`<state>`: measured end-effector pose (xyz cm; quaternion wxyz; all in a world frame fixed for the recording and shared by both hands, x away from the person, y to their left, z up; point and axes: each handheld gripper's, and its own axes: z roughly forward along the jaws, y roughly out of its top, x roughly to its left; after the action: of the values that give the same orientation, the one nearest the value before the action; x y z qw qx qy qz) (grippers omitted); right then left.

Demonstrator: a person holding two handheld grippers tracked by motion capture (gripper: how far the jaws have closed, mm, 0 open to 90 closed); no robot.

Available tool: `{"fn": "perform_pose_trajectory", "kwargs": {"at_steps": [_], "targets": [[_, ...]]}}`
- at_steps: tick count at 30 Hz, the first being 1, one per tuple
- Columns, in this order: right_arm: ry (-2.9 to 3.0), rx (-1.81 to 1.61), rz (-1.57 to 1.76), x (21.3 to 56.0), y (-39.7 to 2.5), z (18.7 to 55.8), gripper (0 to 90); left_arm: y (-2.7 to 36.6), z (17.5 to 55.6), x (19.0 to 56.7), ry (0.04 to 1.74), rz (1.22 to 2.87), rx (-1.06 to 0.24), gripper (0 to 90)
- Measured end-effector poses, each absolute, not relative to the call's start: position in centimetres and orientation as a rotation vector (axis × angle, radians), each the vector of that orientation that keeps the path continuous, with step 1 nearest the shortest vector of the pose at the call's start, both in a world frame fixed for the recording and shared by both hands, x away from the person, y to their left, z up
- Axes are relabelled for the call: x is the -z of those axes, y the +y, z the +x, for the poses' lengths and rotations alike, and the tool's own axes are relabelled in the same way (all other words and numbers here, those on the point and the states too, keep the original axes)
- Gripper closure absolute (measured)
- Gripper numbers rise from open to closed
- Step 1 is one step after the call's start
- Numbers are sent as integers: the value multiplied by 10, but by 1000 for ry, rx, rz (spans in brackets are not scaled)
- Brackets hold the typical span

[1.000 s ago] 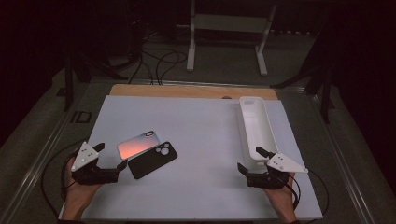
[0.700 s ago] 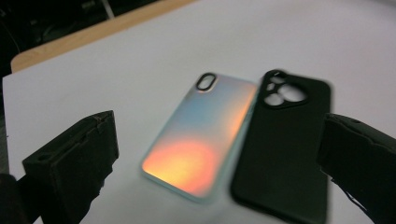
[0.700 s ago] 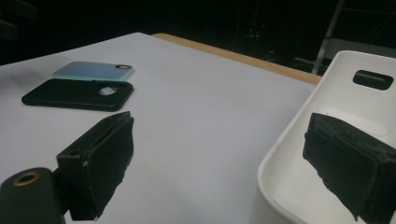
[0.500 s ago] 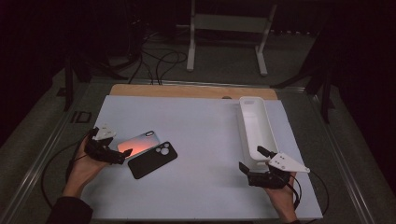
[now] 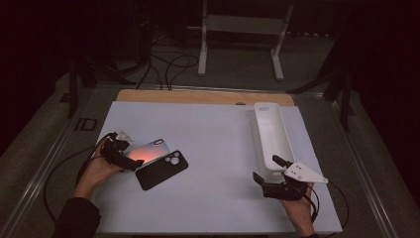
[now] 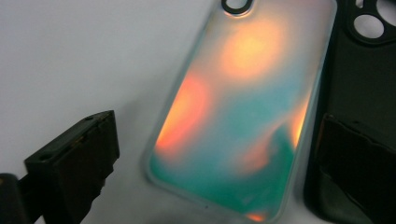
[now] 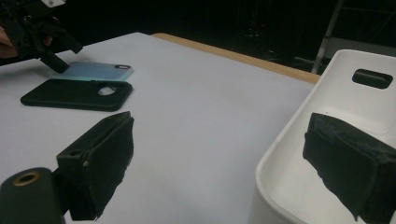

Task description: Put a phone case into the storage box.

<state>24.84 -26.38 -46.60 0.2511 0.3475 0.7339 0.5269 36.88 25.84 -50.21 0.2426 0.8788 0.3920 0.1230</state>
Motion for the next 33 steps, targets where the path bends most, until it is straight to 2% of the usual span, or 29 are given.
{"fn": "perform_pose_trajectory", "kwargs": {"at_steps": [15,33], "targets": [[2003,-1436,946,467,-262,249,86,253,383,517,1118,2435,-264,11],[2004,-1429,944,466,-262,249,86,246,377,508,1146,2490,-246,166]]}}
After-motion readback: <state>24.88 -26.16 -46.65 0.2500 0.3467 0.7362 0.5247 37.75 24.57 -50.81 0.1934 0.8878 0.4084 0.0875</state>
